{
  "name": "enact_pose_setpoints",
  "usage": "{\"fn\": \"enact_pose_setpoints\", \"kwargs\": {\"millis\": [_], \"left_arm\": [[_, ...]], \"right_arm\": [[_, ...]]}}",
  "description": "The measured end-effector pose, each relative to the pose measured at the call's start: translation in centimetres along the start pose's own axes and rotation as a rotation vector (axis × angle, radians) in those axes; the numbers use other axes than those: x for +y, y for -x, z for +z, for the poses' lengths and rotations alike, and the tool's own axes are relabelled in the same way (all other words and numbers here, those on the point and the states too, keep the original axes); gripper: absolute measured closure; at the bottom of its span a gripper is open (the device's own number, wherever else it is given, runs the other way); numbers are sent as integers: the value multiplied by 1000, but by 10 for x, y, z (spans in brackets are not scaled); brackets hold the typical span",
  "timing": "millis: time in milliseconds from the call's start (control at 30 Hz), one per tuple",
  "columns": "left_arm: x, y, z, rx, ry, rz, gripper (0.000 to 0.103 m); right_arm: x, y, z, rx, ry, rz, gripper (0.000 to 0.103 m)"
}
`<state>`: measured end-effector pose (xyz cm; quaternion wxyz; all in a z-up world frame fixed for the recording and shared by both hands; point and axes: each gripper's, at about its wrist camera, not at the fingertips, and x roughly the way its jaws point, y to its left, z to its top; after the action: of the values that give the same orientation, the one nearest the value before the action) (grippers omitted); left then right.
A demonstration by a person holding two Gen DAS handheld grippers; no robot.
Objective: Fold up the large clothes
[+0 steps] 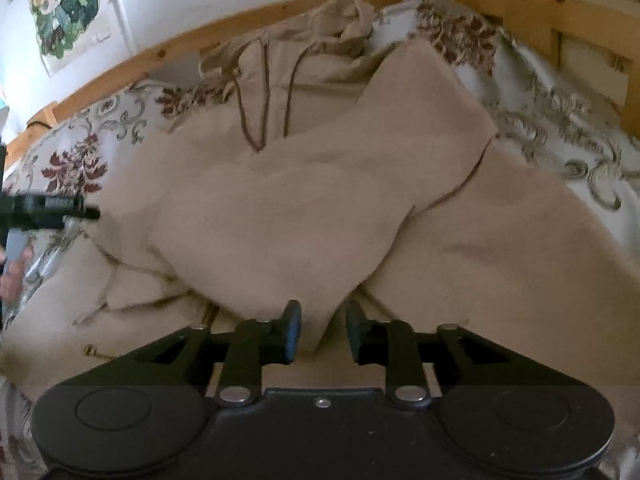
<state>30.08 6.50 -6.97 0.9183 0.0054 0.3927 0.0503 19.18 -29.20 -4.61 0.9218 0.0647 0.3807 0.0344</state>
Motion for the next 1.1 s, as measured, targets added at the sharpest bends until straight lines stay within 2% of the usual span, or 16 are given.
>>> {"fn": "enact_pose_setpoints", "kwargs": {"millis": [100,167,267,367,433,500,633,700,767,867,933,1000,1067,1100], "left_arm": [[-3,-5,-10,23,-41,42,17],[-2,-8,-9,17,-51,71,17],[11,-13,-3,-2,18,96,17],[23,-29,2,31,82,122,15],[26,-38,3,60,101,136,10],[26,-39,0,49,123,148,8],[20,-21,-7,-15,153,120,8],[11,-9,-8,-73,152,65,6],[-4,1,-6,-111,109,-11,5],[-40,6,-2,-122,-26,-139,5],[-68,6,-6,-127,-133,-169,5],[-95,-2,-15,-120,-248,-137,5],[-117,-18,-24,-85,-346,-41,4],[-122,-23,-25,-76,-359,-20,3]], "right_arm": [[-4,-2,3,-81,39,-54,43],[-6,-11,5,-119,90,-95,42],[-5,-36,7,-142,145,-132,42],[-4,-63,1,-89,189,-191,42],[-7,-67,-2,-96,173,-201,36],[-8,-65,-2,-96,177,-235,19],[-12,-54,-1,-168,135,-223,18],[-7,-47,0,-228,144,-209,14],[-1,-41,-2,-261,163,-183,8],[7,-44,-4,-254,206,-141,6],[9,-51,-6,-232,238,-143,6],[7,-61,-8,-200,251,-168,6],[2,-66,-6,-166,219,-192,6],[0,-65,-6,-169,204,-203,6]]}}
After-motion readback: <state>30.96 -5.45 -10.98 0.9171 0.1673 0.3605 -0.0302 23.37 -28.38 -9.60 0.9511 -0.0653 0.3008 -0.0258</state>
